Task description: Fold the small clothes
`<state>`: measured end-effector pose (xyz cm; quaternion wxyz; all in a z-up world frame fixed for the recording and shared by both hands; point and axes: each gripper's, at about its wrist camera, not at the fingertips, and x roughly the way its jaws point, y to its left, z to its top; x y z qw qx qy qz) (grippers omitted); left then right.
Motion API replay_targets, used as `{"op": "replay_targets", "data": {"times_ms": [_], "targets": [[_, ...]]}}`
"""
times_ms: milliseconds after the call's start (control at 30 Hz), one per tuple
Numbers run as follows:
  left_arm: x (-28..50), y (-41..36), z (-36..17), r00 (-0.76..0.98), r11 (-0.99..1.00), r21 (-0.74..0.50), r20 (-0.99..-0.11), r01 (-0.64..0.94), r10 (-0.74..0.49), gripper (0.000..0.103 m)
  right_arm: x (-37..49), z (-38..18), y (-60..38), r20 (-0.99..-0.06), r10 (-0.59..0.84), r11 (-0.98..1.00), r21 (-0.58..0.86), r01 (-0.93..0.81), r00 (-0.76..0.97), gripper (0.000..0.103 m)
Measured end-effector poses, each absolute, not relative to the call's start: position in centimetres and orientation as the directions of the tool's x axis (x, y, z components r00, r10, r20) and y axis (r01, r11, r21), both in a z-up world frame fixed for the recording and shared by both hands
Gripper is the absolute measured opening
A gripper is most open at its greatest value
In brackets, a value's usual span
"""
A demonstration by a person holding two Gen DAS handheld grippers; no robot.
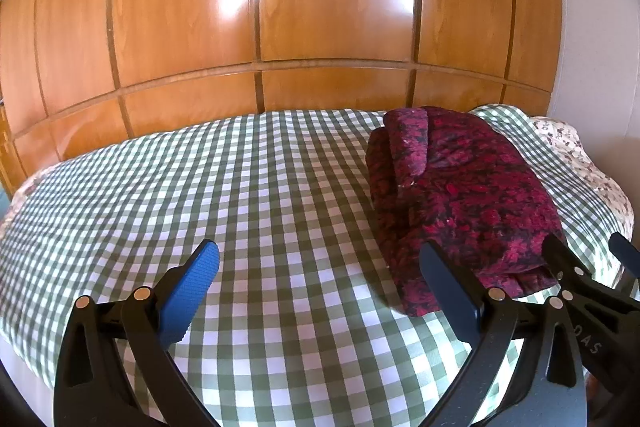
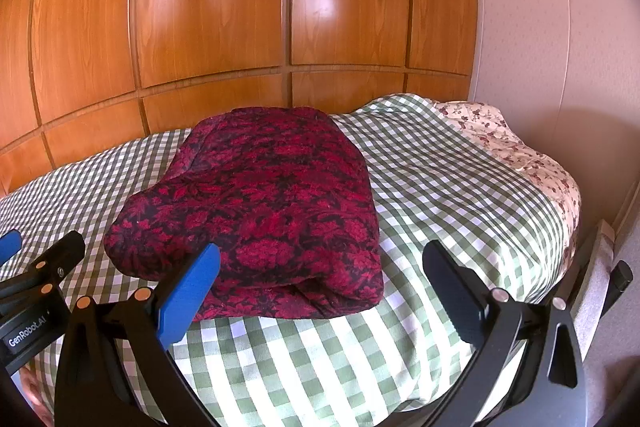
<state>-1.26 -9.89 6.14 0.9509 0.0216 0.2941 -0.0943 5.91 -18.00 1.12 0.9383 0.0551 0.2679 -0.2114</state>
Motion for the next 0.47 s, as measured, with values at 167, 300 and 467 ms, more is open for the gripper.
{"op": "replay_targets", "data": {"times_ms": [167, 300, 467], "targets": [[-0.9, -9.9, 5.8, 0.793, 0.981, -0.032, -0.583, 0.193, -0.175, 0.099, 6.0, 1.0, -18.1, -0.527, -0.362, 0.906, -0.007, 0.423, 0.768, 0.101], [-0.3, -9.8, 5.3, 0.774, 0.98, -0.048, -0.606, 0.194, -0.183, 0.099, 6.0, 1.3, -18.4, -0.522, -0.357, 0.908, 0.002, 0.419, 0.775, 0.101], [1.1, -8.7, 4.2, 0.754, 0.984, -0.055, -0.636, 0.171, -0.166, 0.099, 6.1, 2.5, -21.8, -0.529, -0.341, 0.889, 0.086, 0.449, 0.777, 0.101]]}}
